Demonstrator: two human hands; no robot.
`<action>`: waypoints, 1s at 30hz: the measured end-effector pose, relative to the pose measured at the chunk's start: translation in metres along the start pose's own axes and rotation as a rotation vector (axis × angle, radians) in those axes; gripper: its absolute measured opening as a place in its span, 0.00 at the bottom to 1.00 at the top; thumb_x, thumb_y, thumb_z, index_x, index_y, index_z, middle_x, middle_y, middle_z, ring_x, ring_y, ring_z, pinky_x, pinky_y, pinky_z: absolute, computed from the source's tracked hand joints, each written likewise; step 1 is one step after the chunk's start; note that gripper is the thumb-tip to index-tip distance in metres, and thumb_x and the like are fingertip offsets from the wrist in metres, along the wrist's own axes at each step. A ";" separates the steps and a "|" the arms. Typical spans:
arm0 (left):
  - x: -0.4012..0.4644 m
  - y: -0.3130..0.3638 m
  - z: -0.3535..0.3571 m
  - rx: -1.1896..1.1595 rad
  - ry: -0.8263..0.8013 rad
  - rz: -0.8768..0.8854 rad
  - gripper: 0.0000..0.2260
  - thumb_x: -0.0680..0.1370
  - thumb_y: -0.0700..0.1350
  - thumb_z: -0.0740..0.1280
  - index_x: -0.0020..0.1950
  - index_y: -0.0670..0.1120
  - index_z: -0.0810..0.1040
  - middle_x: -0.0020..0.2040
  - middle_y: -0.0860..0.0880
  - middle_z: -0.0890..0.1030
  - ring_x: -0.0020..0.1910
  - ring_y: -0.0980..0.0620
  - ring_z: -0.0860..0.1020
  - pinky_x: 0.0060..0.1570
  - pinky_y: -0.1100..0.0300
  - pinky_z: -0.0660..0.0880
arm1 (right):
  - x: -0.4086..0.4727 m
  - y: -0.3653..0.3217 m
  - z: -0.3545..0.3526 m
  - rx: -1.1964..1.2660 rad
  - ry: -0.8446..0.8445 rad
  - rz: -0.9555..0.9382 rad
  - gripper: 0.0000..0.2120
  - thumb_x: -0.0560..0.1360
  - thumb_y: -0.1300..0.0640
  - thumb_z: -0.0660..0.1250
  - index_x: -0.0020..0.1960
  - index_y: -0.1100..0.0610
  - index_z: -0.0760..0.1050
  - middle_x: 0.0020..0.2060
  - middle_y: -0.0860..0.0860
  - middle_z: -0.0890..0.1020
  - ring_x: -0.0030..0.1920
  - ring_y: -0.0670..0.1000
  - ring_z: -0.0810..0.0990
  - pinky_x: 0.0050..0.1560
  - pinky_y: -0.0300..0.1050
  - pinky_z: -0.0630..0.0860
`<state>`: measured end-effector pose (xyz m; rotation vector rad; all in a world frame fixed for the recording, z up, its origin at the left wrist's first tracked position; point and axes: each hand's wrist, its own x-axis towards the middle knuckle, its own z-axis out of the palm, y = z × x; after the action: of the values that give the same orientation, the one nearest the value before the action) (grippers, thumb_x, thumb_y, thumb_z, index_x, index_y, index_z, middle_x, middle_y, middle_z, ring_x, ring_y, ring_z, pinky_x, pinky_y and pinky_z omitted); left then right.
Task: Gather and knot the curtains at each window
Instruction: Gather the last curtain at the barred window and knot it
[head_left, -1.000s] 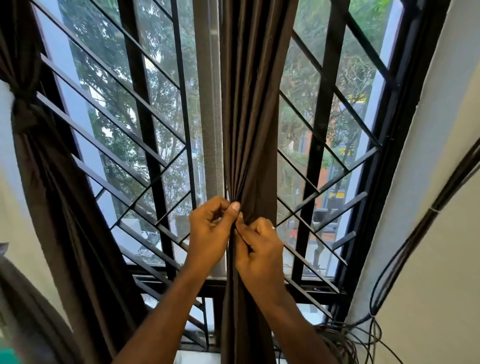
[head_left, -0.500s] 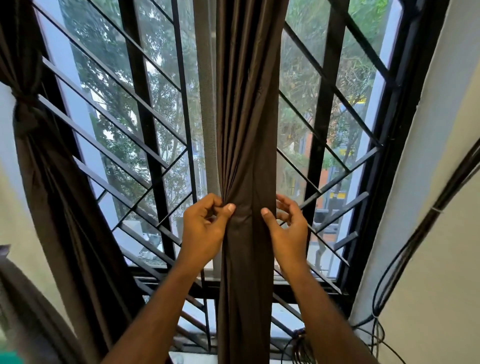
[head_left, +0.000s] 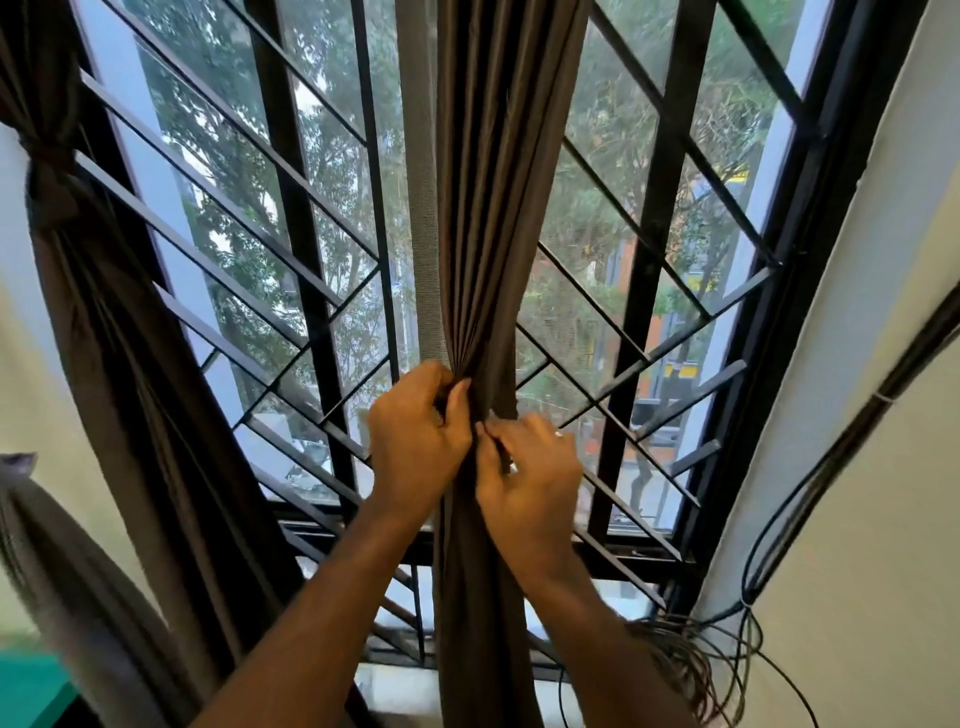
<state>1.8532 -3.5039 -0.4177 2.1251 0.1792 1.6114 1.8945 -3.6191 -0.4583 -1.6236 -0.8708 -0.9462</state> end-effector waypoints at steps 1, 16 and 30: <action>-0.002 0.002 0.001 -0.059 -0.001 -0.025 0.10 0.78 0.43 0.69 0.37 0.44 0.74 0.31 0.51 0.74 0.28 0.53 0.72 0.29 0.56 0.69 | 0.000 -0.005 0.003 0.016 -0.018 -0.001 0.03 0.76 0.63 0.71 0.44 0.58 0.81 0.36 0.54 0.79 0.36 0.56 0.77 0.39 0.58 0.74; 0.002 -0.001 -0.017 -0.380 -0.160 -0.252 0.07 0.76 0.44 0.69 0.41 0.46 0.73 0.33 0.57 0.73 0.33 0.59 0.71 0.33 0.64 0.69 | -0.010 -0.007 0.006 0.359 -0.209 0.021 0.07 0.73 0.68 0.69 0.45 0.59 0.83 0.38 0.49 0.80 0.40 0.48 0.80 0.41 0.54 0.75; 0.014 -0.019 -0.030 -0.449 -0.150 -0.342 0.11 0.76 0.40 0.73 0.38 0.47 0.72 0.30 0.54 0.72 0.30 0.58 0.69 0.33 0.64 0.68 | 0.030 0.045 0.005 0.312 0.065 0.540 0.06 0.74 0.62 0.77 0.45 0.52 0.83 0.41 0.51 0.84 0.43 0.46 0.82 0.49 0.48 0.80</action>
<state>1.8324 -3.4738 -0.4076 1.7472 0.1115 1.1619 1.9485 -3.6211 -0.4504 -1.4381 -0.4641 -0.4544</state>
